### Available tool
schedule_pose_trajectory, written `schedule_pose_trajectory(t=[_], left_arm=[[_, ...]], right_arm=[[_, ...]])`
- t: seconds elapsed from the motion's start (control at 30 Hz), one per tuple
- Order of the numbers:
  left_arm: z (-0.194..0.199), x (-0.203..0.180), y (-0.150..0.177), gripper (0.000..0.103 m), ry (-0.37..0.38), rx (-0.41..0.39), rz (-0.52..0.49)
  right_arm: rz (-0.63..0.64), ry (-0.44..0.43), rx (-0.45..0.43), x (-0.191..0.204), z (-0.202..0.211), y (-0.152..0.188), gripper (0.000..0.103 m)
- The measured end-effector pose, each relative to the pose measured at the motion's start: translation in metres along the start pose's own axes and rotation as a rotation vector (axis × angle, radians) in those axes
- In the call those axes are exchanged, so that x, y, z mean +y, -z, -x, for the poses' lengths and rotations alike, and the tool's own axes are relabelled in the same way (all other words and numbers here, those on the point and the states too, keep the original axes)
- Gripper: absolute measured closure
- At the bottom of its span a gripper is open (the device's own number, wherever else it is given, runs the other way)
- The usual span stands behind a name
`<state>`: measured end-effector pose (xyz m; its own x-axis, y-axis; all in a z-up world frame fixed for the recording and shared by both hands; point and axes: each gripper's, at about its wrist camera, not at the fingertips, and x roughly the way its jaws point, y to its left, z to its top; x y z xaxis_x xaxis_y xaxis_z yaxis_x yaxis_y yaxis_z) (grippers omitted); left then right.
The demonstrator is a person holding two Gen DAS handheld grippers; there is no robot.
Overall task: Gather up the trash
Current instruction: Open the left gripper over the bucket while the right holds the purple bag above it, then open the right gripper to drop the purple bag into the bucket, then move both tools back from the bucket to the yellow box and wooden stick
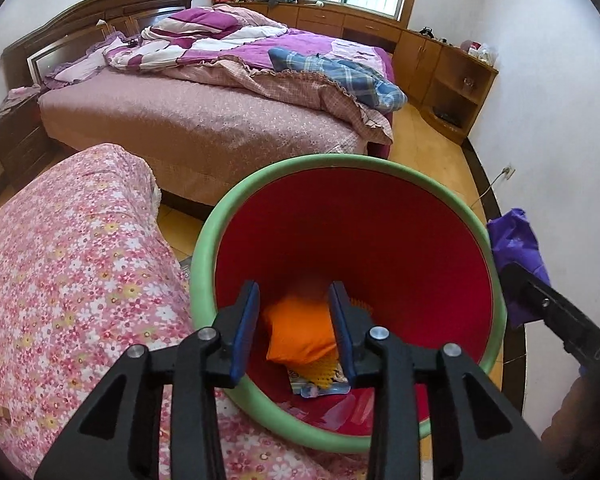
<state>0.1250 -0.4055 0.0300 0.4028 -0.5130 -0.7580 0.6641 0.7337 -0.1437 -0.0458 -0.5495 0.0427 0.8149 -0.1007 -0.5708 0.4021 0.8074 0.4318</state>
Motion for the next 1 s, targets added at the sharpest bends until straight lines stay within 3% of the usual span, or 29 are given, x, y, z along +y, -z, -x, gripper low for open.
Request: schedule_pose_trajectory(t=[0.27, 0.43, 1.0], left_arm=[[0.014, 0.014, -0.004, 0.065, -0.027, -0.033, 0.044], [0.025, 0.029, -0.002, 0.065, -0.039, -0.045, 0.087], [0.075, 0.064, 0.017, 0.065, -0.045, -0.084, 0.171]], right_arm=[[0.017, -0.008, 0.032, 0.009, -0.015, 0.000, 0.080], [0.023, -0.020, 0.021, 0.015, -0.012, 0.001, 0.058], [0.015, -0.024, -0.047, 0.046, 0.028, 0.007, 0.045]])
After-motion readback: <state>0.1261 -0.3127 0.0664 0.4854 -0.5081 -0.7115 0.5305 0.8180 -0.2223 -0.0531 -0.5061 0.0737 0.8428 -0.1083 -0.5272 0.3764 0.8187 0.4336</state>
